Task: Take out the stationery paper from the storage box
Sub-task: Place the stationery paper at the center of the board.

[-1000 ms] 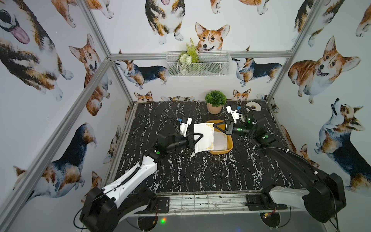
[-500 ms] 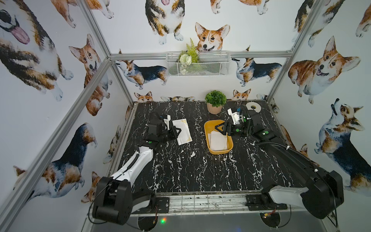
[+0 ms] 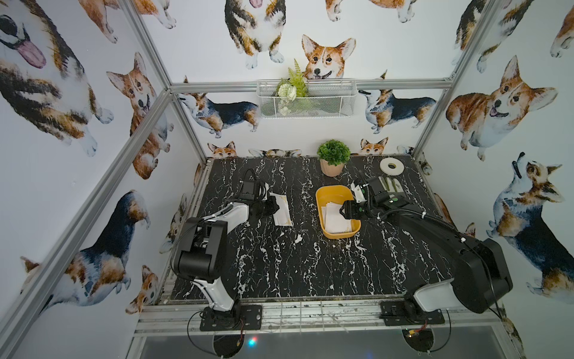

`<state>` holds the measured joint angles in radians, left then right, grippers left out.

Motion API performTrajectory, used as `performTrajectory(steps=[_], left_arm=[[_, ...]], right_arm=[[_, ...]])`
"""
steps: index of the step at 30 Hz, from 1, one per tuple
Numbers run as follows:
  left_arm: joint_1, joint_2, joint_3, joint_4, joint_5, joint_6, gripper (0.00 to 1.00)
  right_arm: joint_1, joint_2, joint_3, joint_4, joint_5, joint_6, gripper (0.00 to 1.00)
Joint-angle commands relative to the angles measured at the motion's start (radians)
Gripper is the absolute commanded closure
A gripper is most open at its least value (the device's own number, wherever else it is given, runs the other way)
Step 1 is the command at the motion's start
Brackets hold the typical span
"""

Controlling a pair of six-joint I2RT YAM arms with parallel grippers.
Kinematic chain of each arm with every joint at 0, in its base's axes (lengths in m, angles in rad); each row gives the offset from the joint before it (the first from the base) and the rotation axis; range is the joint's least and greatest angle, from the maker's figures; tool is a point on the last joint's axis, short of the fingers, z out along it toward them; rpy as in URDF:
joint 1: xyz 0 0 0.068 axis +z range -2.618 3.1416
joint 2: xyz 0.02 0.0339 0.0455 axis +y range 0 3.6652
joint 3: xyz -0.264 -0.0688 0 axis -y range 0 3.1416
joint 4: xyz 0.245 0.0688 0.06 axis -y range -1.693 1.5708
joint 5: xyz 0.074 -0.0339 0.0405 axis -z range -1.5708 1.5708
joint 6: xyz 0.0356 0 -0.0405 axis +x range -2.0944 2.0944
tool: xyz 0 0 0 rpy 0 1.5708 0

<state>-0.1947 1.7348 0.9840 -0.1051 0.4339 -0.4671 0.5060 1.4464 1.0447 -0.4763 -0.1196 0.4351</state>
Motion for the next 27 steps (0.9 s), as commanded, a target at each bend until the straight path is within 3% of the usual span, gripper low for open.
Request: performTrajectory(steps=[1, 6, 8, 11, 14, 20, 27], left_arm=[[0.000, 0.077, 0.035, -0.033, -0.044, 0.040, 1.00], [0.000, 0.124, 0.036, -0.010, -0.042, 0.042, 0.94], [0.000, 0.124, 0.033, -0.008, -0.057, 0.044, 0.80], [0.000, 0.098, 0.025, -0.016, -0.088, 0.051, 0.44], [0.000, 0.040, 0.018, -0.048, -0.119, 0.065, 0.30], [0.000, -0.139, 0.001, -0.123, -0.255, 0.068, 0.25], [0.001, -0.300, -0.013, -0.176, -0.347, 0.065, 0.22]], right_arm=[[0.002, 0.056, 0.032, -0.045, 0.062, -0.043, 0.33], [0.005, 0.117, 0.062, -0.059, 0.100, -0.054, 0.34], [0.005, 0.139, 0.072, -0.058, 0.104, -0.060, 0.34], [0.005, 0.188, 0.101, -0.065, 0.116, -0.072, 0.36], [0.006, 0.243, 0.152, -0.097, 0.132, -0.080, 0.42], [0.012, 0.300, 0.210, -0.123, 0.217, -0.091, 0.43], [0.013, 0.371, 0.244, -0.133, 0.220, -0.099, 0.48]])
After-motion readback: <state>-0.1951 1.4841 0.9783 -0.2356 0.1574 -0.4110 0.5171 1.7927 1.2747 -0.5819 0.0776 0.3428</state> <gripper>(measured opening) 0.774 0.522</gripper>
